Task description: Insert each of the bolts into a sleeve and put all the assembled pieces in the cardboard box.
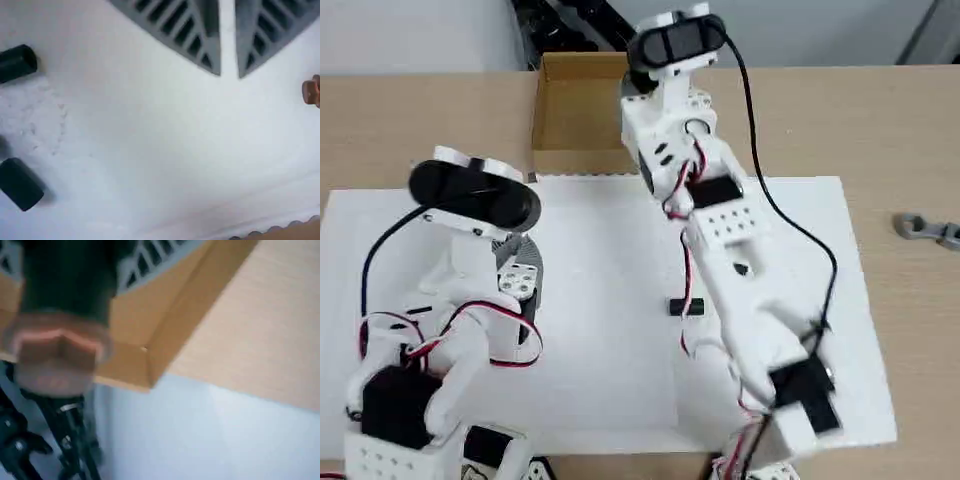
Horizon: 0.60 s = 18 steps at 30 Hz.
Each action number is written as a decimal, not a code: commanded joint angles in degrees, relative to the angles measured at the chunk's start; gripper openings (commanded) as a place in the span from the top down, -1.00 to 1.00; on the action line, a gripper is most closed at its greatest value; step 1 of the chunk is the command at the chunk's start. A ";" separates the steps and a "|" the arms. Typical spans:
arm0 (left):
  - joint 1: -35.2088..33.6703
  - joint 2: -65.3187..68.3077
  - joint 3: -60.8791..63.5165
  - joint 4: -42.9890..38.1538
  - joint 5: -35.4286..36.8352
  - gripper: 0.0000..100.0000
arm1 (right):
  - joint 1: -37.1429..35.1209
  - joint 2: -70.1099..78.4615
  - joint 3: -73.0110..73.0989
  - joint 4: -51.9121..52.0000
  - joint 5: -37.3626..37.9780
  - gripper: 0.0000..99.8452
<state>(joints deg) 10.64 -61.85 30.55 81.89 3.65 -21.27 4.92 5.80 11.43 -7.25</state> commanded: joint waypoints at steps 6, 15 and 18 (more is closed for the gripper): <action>-2.20 -0.35 2.68 -0.09 -0.26 0.99 | 2.42 17.98 -17.49 -2.24 -0.18 0.99; -16.00 -0.26 2.77 0.18 -4.13 0.99 | 2.33 30.73 -24.97 -1.98 -0.18 0.91; -17.23 -0.26 2.77 0.18 -5.19 0.99 | 2.33 32.04 -24.97 -1.98 -0.44 0.73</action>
<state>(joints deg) -5.19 -61.85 33.54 81.89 -0.57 -19.34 37.98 -14.95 10.90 -7.25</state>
